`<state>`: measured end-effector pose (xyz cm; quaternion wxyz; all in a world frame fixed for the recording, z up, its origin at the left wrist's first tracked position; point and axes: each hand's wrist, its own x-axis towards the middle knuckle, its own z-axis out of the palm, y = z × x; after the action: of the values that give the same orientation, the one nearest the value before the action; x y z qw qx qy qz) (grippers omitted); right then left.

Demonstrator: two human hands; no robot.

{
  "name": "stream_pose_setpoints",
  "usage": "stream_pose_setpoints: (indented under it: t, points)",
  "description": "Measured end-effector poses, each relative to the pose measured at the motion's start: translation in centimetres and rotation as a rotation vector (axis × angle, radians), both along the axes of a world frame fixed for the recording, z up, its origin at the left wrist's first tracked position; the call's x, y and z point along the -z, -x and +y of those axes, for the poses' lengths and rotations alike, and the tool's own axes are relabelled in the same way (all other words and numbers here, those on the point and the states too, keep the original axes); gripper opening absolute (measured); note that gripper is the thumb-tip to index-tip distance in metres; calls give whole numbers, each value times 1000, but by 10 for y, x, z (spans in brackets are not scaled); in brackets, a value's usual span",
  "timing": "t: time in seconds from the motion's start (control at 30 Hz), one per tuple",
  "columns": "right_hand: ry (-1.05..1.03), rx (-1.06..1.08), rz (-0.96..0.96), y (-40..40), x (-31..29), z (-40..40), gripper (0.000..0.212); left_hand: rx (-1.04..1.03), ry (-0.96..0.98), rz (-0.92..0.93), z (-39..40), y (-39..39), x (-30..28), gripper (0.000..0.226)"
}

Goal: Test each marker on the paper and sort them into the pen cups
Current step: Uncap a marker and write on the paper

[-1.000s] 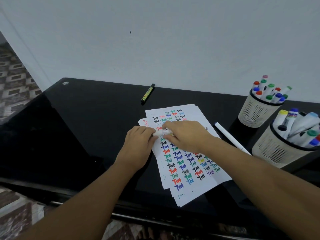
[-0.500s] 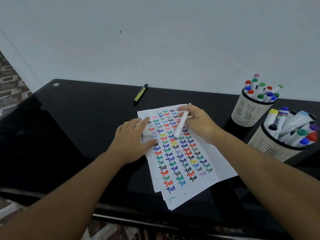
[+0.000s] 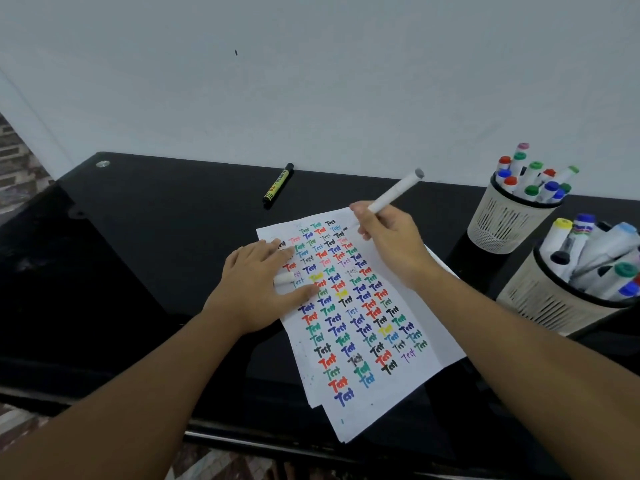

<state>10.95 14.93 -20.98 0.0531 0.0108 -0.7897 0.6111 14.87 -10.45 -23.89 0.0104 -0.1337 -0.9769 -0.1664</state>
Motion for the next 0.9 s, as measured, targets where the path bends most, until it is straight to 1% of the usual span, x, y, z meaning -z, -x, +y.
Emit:
stream_pose_setpoints:
  t: [0.07, 0.17, 0.27, 0.33, 0.43, 0.5, 0.73, 0.9]
  points:
    - [-58, 59, 7, 12, -1, -2, 20, -4, -13, 3, -1, 2, 2, 101]
    - [-111, 37, -11, 29, -3, -6, 11, -15, -43, 11, -3, 4, 3, 103]
    - [-140, 32, -51, 36, 2, -9, 9, -24, -76, 31, -4, 4, 5, 101]
    - [-122, 59, -58, 35, 6, -10, 12, -23, -102, 41, -4, 5, 7, 99]
    - [-111, 67, -66, 32, 9, -9, 25, -27, -102, 22, -4, 5, 7, 97]
    - [-115, 69, -83, 31, 8, -8, 28, -28, -102, 14, -3, 5, 7, 96]
    - [-166, 70, -116, 36, 7, -9, 23, -27, -95, 14, -4, 5, 7, 97]
    - [-154, 50, -135, 37, 8, -8, 21, -33, -88, -4, -2, 4, 3, 98]
